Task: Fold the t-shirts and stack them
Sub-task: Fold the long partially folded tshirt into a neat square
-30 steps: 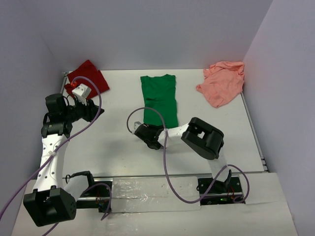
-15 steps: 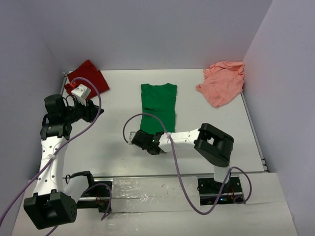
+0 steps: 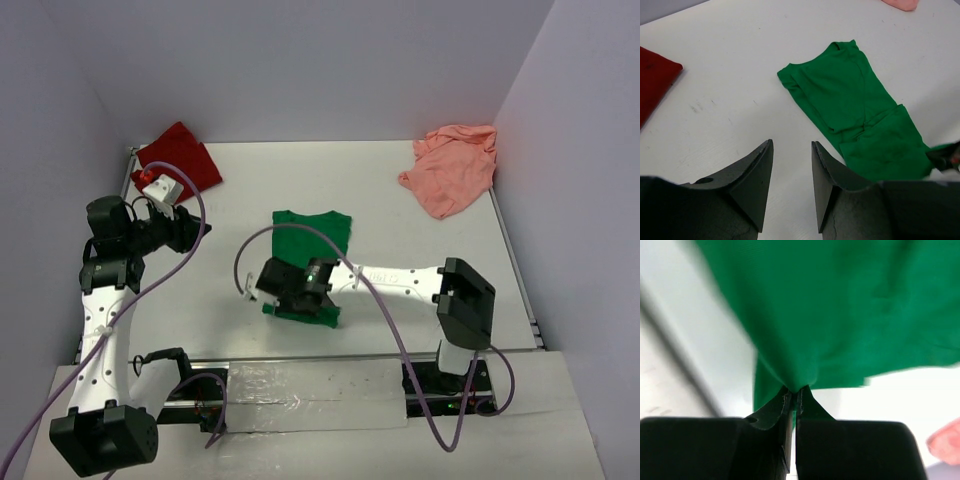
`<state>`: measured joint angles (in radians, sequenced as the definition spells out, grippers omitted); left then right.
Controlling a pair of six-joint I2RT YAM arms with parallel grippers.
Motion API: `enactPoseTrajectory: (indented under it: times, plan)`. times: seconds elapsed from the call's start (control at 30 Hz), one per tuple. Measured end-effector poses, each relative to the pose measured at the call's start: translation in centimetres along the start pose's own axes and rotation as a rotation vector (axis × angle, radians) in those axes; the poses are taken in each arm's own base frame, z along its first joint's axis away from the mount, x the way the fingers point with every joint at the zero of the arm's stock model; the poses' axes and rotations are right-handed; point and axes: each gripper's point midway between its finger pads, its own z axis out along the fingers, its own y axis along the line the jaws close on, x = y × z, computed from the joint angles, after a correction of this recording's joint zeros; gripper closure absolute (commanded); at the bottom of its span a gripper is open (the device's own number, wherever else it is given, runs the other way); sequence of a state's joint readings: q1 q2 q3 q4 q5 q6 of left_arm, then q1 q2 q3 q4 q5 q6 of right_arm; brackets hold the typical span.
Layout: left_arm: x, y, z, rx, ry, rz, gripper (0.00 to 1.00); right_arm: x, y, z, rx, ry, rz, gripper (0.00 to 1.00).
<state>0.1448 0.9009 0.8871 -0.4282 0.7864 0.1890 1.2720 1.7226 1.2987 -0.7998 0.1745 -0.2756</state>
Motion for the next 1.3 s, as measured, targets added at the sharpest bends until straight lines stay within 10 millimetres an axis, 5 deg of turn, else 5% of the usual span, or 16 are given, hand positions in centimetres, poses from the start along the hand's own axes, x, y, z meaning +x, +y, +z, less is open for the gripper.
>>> enactPoseTrajectory:
  times: [0.2, 0.37, 0.67, 0.9, 1.1, 1.3]
  plan:
    - [0.2, 0.0, 0.1, 0.005, 0.006, -0.005, 0.54, -0.6, -10.4, 0.1, 0.192, -0.005, 0.124, 1.0]
    - [0.4, 0.1, 0.3, 0.007, 0.015, -0.012, 0.54, -0.3, -16.8, 1.8, 0.313, 0.047, 0.143, 1.0]
    - [0.5, 0.1, 0.3, 0.008, 0.017, -0.011, 0.54, -0.2, -22.4, 4.7, 0.412, 0.112, 0.119, 1.0]
    - [0.5, 0.1, 0.3, 0.008, 0.017, -0.011, 0.54, 0.1, -26.6, 3.4, 0.549, 0.104, 0.173, 1.0]
    - [0.5, 0.1, 0.3, 0.012, 0.017, -0.013, 0.54, -1.0, -25.6, -1.0, 0.586, 0.029, 0.216, 1.0]
    - [0.5, -0.1, 0.2, 0.016, 0.021, -0.015, 0.54, -4.6, -17.9, -8.3, 0.528, -0.157, 0.2, 1.0]
